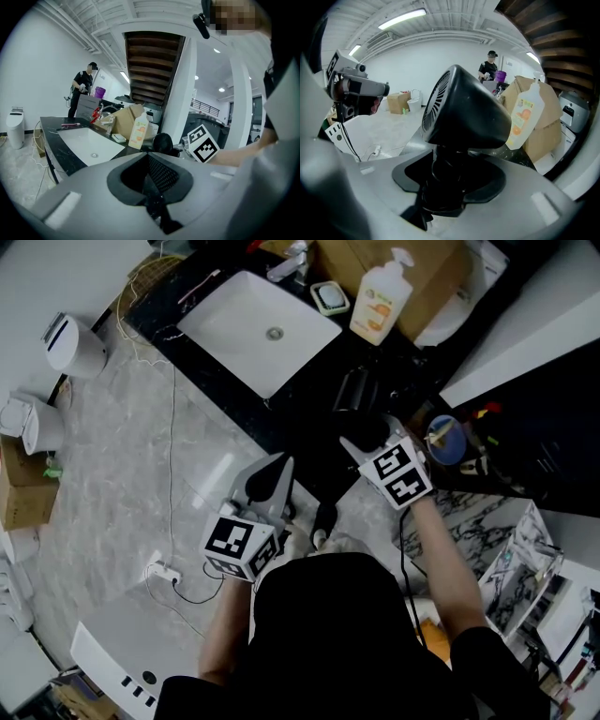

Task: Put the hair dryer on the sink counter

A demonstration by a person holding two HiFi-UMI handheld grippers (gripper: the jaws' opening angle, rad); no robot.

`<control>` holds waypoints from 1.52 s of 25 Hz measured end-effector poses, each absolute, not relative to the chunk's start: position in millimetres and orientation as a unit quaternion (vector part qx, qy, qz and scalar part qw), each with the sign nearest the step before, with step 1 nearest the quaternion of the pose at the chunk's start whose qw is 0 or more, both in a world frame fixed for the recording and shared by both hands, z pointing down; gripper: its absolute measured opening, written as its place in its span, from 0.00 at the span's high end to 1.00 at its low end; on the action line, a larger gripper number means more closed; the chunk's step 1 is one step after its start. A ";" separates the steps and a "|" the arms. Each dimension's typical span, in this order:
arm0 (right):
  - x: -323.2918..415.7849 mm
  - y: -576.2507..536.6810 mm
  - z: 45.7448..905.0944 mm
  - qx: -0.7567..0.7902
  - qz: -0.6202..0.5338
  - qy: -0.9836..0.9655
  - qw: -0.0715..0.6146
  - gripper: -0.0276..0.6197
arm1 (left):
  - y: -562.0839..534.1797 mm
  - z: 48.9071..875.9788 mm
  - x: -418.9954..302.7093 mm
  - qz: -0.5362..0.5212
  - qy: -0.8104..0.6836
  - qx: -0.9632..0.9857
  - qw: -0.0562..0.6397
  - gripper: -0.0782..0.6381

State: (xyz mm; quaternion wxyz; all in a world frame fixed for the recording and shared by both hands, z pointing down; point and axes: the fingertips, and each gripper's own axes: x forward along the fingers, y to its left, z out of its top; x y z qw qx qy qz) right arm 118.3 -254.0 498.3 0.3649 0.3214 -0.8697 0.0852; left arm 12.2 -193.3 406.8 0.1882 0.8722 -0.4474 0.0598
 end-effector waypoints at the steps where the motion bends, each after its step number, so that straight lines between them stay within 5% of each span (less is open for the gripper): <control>1: 116.4 -254.6 501.6 0.317 0.088 -0.868 0.371 0.62 | -195.7 408.1 10.7 0.060 -0.447 0.872 0.190 0.89; 38: 63.4 -278.3 570.4 0.267 0.105 -0.815 0.503 0.62 | -233.8 435.6 -33.2 0.078 -0.436 0.869 0.219 0.89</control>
